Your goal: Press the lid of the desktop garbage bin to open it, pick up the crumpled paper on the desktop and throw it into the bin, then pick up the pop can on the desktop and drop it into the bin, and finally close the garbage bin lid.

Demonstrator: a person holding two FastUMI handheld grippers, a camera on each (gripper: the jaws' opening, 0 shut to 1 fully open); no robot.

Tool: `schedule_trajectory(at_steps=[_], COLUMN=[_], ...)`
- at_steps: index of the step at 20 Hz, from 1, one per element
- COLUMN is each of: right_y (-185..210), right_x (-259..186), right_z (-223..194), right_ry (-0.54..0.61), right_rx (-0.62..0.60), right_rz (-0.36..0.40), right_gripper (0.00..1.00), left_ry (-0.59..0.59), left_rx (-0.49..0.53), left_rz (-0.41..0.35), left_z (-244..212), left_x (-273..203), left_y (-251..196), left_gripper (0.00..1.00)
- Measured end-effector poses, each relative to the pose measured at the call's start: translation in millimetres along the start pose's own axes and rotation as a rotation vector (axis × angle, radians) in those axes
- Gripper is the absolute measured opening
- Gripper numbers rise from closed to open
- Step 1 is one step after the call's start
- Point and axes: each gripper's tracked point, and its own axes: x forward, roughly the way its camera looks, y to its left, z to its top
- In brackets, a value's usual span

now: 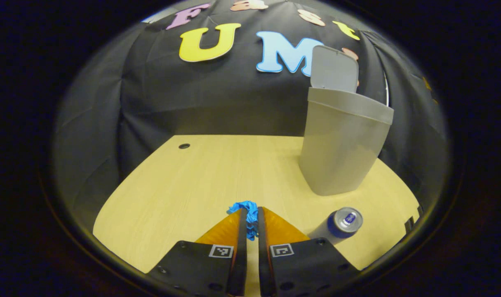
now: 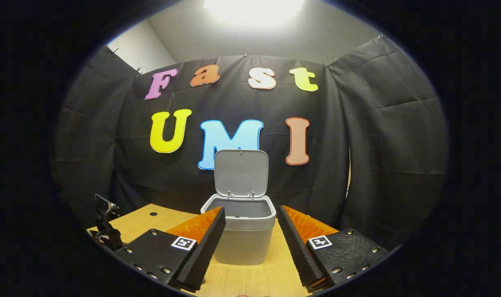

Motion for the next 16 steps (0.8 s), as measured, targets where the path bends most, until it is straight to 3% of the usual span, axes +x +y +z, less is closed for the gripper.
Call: schedule_trajectory(at_steps=[16], right_y=[-38.0], right_x=[-6.8], right_z=[-21.0], right_ry=[0.029], right_rx=[0.041], right_rz=[-0.031], right_gripper=[0.84], left_ry=[-0.203], left_rx=[-0.007], left_rz=[-0.163], left_z=[151.1], left_x=[0.3], left_y=[-106.2], left_gripper=[0.18])
